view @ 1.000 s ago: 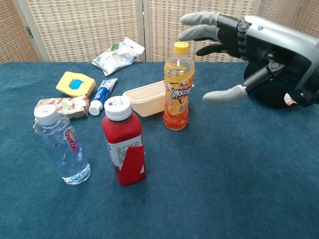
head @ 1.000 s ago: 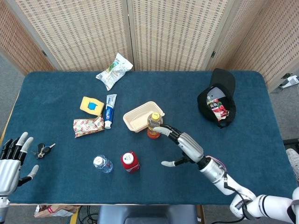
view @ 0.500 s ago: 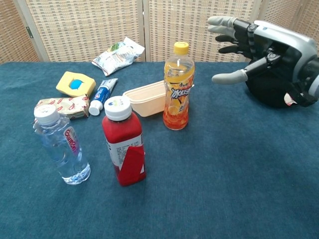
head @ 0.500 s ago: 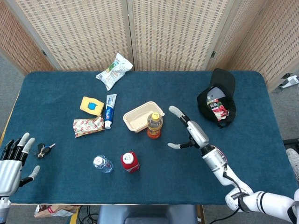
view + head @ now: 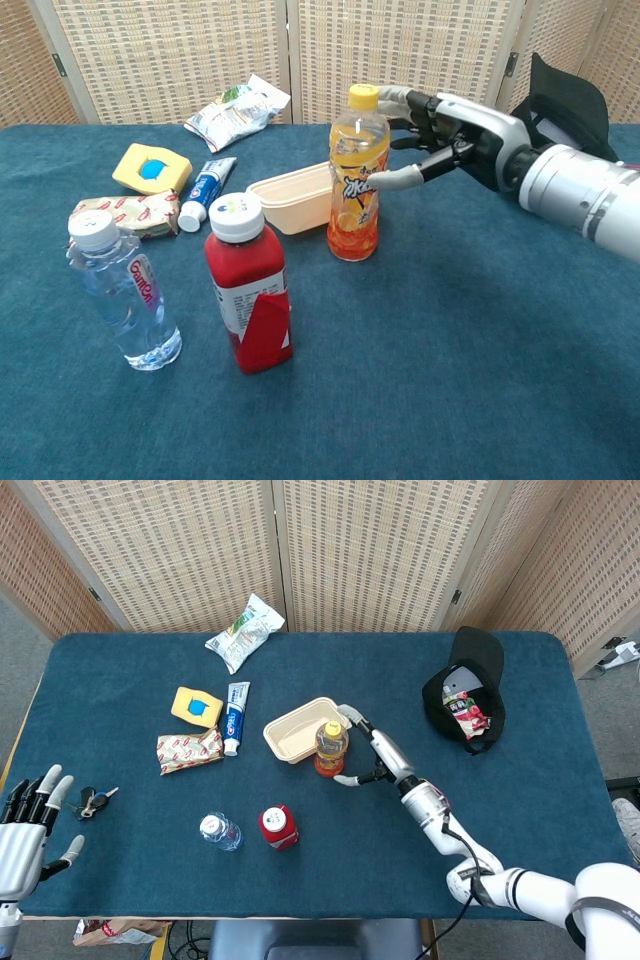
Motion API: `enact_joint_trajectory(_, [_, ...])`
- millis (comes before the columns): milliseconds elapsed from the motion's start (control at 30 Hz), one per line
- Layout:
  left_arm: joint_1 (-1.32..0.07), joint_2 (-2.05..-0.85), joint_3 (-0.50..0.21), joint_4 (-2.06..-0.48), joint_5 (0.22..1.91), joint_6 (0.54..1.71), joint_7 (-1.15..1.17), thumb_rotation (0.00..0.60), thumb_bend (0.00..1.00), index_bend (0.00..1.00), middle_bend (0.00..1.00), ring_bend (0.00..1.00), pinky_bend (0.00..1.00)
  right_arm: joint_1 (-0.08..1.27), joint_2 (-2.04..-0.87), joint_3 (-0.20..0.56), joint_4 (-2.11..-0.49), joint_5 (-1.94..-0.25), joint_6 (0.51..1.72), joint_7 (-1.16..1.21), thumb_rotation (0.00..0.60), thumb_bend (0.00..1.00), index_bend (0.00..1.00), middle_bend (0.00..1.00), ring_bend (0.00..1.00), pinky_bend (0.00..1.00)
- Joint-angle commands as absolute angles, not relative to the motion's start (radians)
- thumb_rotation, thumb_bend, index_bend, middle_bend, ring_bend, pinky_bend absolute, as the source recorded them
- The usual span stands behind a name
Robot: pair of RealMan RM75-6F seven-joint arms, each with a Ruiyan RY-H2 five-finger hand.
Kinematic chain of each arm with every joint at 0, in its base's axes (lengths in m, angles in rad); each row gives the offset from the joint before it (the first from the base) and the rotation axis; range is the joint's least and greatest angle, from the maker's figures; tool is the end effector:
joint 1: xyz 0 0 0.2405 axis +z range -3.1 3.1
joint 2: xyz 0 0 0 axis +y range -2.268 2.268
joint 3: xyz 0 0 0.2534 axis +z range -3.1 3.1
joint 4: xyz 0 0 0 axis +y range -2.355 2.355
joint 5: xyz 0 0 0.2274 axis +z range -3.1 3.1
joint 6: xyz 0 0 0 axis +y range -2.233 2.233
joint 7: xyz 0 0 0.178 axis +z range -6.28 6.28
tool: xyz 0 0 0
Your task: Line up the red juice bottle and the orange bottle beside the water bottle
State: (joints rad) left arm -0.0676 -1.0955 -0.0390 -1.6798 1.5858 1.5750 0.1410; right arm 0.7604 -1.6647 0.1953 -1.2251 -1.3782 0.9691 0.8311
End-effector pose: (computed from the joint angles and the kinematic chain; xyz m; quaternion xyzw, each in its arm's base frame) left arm -0.2874 0.2065 0.1502 -0.6164 -0.3216 -0.3950 0.6005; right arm -0.1266 -0.3956 -0.0606 0.5218 -0.6320 0.5529 0.1503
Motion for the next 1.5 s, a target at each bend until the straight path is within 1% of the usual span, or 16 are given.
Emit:
enact_joint_trajectory(33, [-0.066,-1.094,-0.039,-1.679,1.585,1.576,0.140,0.600,0.26,0.07,0.00,0.04,0.01,0.780,-1.705,0.208,-1.175,-1.375,0.944,0.853,0.600,0.00,0.00,0.02,0.00,0.09])
enact_joint_trajectory(233, [-0.064,-1.092,-0.039,-1.677,1.581,1.577,0.138,0.600,0.26,0.07,0.00,0.04,0.01,0.800,-1.752,0.224,-1.109,-1.371,0.918,0.877,0.600,0.00,0.00,0.05,0.00,0.09])
enact_joint_trajectory(467, [-0.063,-1.093,-0.040,-1.669,1.577,1.577,0.131,0.600,0.26,0.07,0.00,0.04,0.01,0.813,-1.785,0.221,-1.062,-1.388,0.901,0.908,0.600,0.00,0.01,0.11,0.01,0.09])
enact_joint_trajectory(600, [-0.064,-1.094,-0.040,-1.665,1.574,1.574,0.128,0.600,0.26,0.07,0.00,0.04,0.01,0.816,-1.805,0.225,-1.035,-1.397,0.911,0.930,0.600,0.00,0.14,0.18,0.07,0.11])
enact_joint_trajectory(767, [-0.065,-1.093,-0.042,-1.662,1.573,1.573,0.125,0.600,0.26,0.07,0.00,0.04,0.01,0.821,-1.829,0.231,-0.998,-1.399,0.916,0.945,0.600,0.00,0.25,0.25,0.14,0.17])
enact_joint_trajectory(800, [-0.066,-1.093,-0.042,-1.661,1.572,1.572,0.124,0.600,0.26,0.07,0.00,0.04,0.01,0.821,-1.836,0.235,-0.990,-1.397,0.920,0.946,0.600,0.01,0.29,0.27,0.16,0.19])
enact_joint_trajectory(867, [-0.066,-1.093,-0.043,-1.661,1.570,1.570,0.124,0.600,0.26,0.07,0.00,0.04,0.01,0.819,-1.849,0.244,-0.978,-1.390,0.929,0.952,0.600,0.07,0.37,0.33,0.21,0.23])
enact_joint_trajectory(933, [-0.066,-1.094,-0.043,-1.660,1.570,1.571,0.124,0.600,0.26,0.07,0.00,0.04,0.01,0.819,-1.860,0.251,-0.964,-1.383,0.933,0.955,0.600,0.16,0.46,0.40,0.27,0.28])
enact_joint_trajectory(967, [-0.066,-1.094,-0.043,-1.660,1.570,1.571,0.124,0.600,0.26,0.07,0.00,0.04,0.01,0.819,-1.863,0.252,-0.959,-1.384,0.935,0.957,0.600,0.20,0.50,0.43,0.29,0.30])
enact_joint_trajectory(1033, [-0.064,-1.095,-0.042,-1.659,1.568,1.571,0.123,0.600,0.26,0.07,0.00,0.04,0.01,0.817,-1.865,0.251,-0.955,-1.391,0.942,0.971,0.600,0.24,0.54,0.45,0.32,0.32])
enact_joint_trajectory(1100, [-0.063,-1.094,-0.042,-1.658,1.565,1.571,0.123,0.600,0.26,0.07,0.00,0.04,0.01,0.814,-1.861,0.248,-0.957,-1.400,0.952,0.984,0.600,0.26,0.56,0.47,0.33,0.34])
enact_joint_trajectory(1267, [-0.064,-1.091,-0.043,-1.661,1.567,1.571,0.126,0.600,0.26,0.07,0.00,0.04,0.01,0.793,-1.817,0.231,-1.012,-1.433,0.988,1.013,0.600,0.26,0.57,0.48,0.35,0.37])
enact_joint_trajectory(1367, [-0.064,-1.089,-0.043,-1.664,1.568,1.573,0.129,0.600,0.26,0.07,0.00,0.04,0.01,0.772,-1.760,0.211,-1.085,-1.460,1.011,1.026,0.600,0.26,0.57,0.48,0.35,0.37])
enact_joint_trajectory(1500, [-0.065,-1.089,-0.042,-1.670,1.572,1.574,0.136,0.600,0.26,0.07,0.00,0.04,0.01,0.741,-1.655,0.165,-1.219,-1.503,1.024,1.058,0.600,0.26,0.57,0.48,0.35,0.37])
